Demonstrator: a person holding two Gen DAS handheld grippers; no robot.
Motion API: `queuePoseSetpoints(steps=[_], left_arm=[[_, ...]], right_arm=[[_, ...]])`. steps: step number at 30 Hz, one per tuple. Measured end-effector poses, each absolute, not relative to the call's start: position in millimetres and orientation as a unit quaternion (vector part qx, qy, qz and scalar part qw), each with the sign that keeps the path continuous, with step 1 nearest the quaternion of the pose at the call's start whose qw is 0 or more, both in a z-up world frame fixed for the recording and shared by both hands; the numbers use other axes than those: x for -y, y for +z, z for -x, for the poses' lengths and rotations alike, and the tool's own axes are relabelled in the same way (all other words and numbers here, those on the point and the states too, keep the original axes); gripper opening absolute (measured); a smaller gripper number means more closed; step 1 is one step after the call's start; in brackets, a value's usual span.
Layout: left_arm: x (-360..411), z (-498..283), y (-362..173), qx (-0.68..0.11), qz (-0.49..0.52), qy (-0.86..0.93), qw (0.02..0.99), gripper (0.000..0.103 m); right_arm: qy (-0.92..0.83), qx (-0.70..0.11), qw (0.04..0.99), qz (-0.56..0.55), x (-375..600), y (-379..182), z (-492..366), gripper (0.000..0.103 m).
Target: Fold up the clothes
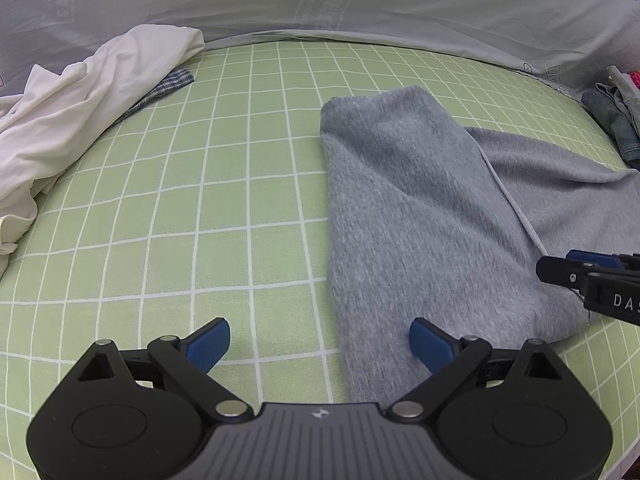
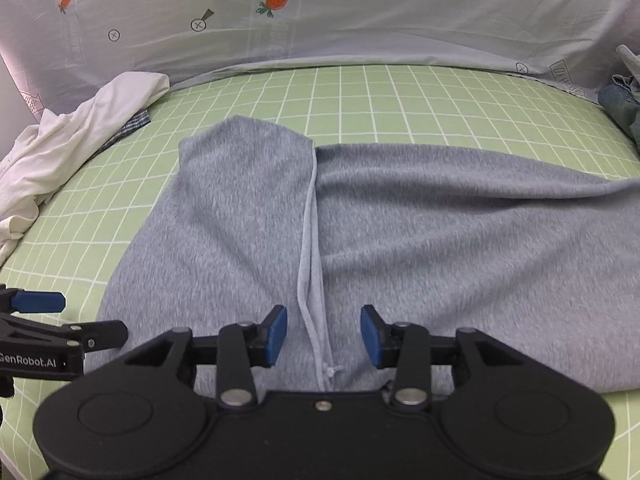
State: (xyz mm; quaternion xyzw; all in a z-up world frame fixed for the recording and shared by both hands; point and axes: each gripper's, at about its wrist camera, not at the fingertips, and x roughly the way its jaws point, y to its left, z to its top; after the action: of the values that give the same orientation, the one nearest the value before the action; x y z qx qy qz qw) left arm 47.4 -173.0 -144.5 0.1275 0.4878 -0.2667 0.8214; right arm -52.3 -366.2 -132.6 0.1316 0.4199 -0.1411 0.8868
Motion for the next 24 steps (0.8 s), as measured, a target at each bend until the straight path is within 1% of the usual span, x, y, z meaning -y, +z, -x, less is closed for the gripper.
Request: queuePoseSetpoints(steps=[4,11,15,17,18,19,21,24], left_arm=[[172,-52,-138,-0.485,-0.117,-0.25,0.83,0.096],[172,-80,-123,-0.463,-0.09,-0.219,0.854,0.096],[169,-96,-122,-0.458,-0.08,-0.217,0.858,0.096],[167,-103,-124,-0.462,-0.078,-0.207,0.859,0.096],[165,-106,-125,-0.465,-0.077,-0.202,0.859,0.096],[164,-108,-125,-0.467,-0.075,-0.197,0.859,0.096],[160,-110,-124,-0.465,-0.065,-0.193,0.862,0.096],[156,-112,-125,-0.465,-0.051,-0.186,0.864,0.096]], right_arm=[[-0.13,-0.406,0.894,-0.141,377,-131,31,0.04],[-0.108,-0.385,0.903,-0.159,397,-131,-11,0.04],[-0.089,-0.383,0.905,-0.161,403,-143,-38,0.051],[-0.082,-0.394,0.901,-0.16,405,-154,-53,0.05],[-0.077,-0.404,0.896,-0.167,406,-158,-60,0.035],[-0.075,-0.403,0.896,-0.169,406,-159,-62,0.008],[-0.076,-0.384,0.906,-0.161,403,-150,-58,0.007],[-0.087,-0.334,0.933,-0.1,391,-124,-41,0.007]])
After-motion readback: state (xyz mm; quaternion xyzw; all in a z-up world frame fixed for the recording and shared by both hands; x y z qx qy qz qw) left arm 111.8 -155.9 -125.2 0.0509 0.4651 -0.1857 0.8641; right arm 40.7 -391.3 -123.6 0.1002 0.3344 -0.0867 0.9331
